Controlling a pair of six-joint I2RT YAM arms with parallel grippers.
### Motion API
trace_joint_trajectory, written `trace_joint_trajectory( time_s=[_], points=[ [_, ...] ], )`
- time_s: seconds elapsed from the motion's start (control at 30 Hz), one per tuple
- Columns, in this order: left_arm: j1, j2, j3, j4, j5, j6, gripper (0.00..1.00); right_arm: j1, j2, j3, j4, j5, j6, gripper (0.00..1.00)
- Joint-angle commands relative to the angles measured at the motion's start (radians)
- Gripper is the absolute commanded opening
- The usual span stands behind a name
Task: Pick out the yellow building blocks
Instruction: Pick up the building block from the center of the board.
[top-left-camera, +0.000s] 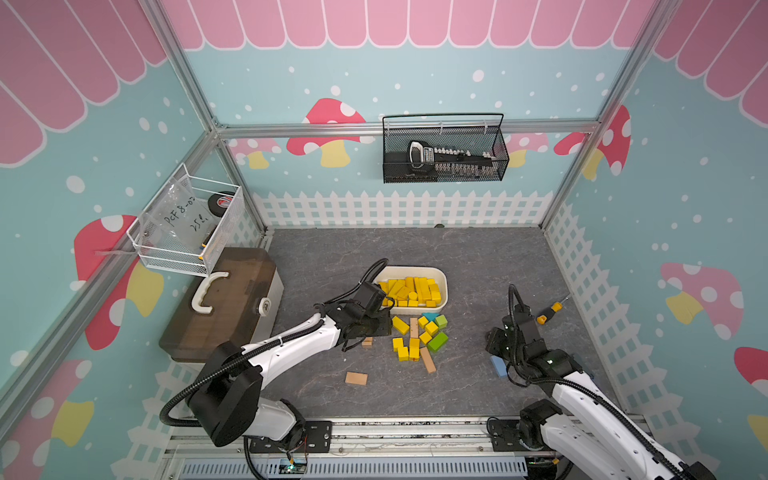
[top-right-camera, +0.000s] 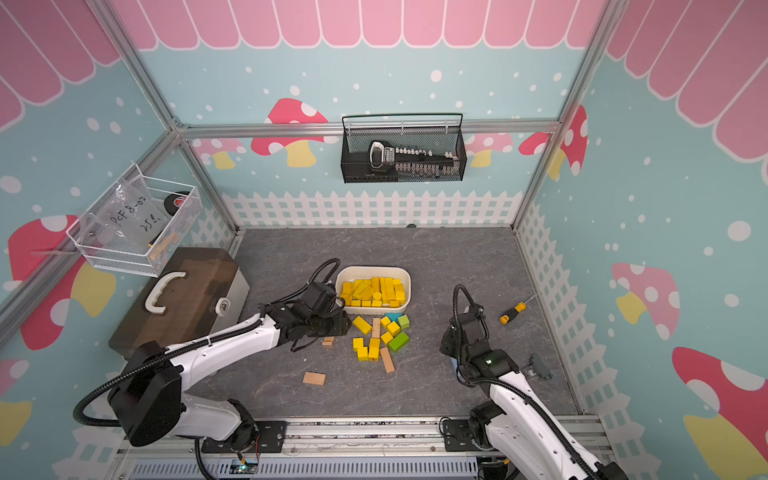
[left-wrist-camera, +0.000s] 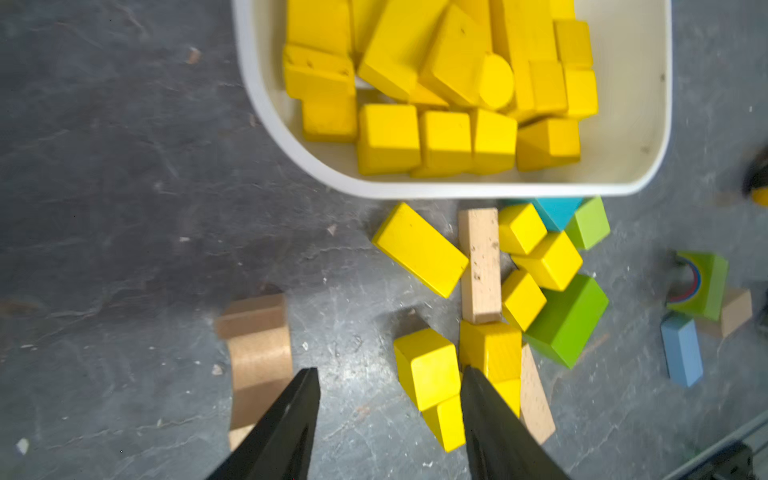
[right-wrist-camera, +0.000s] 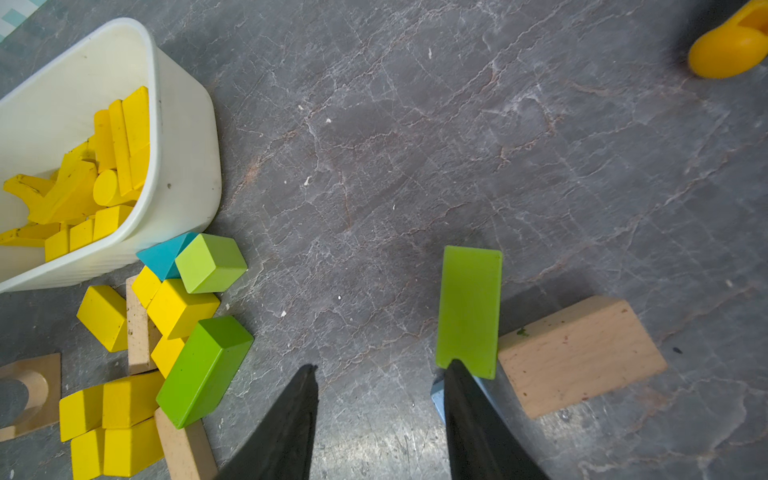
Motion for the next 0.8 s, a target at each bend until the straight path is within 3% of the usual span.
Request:
trace_joint_trajectory(
  time_s=[0.0, 0.43, 0.77],
  points=[
    [-0.039, 0.037, 0.017, -0.025, 0.027, 0.054, 0.61, -0.007, 0.004, -0.003, 0.011, -0.001, 0.001, 0.49],
    [-0.106, 0.243, 0.150, -0.050, 0.036, 0.049, 0.56, -0.007, -0.020, -0.009, 0.008, 0.002, 0.001, 0.49],
    [-0.126, 0.323, 0.182, -0.159, -0.089, 0.072, 0.54, -0.008, -0.024, -0.011, 0.006, 0.002, 0.002, 0.49]
  ],
)
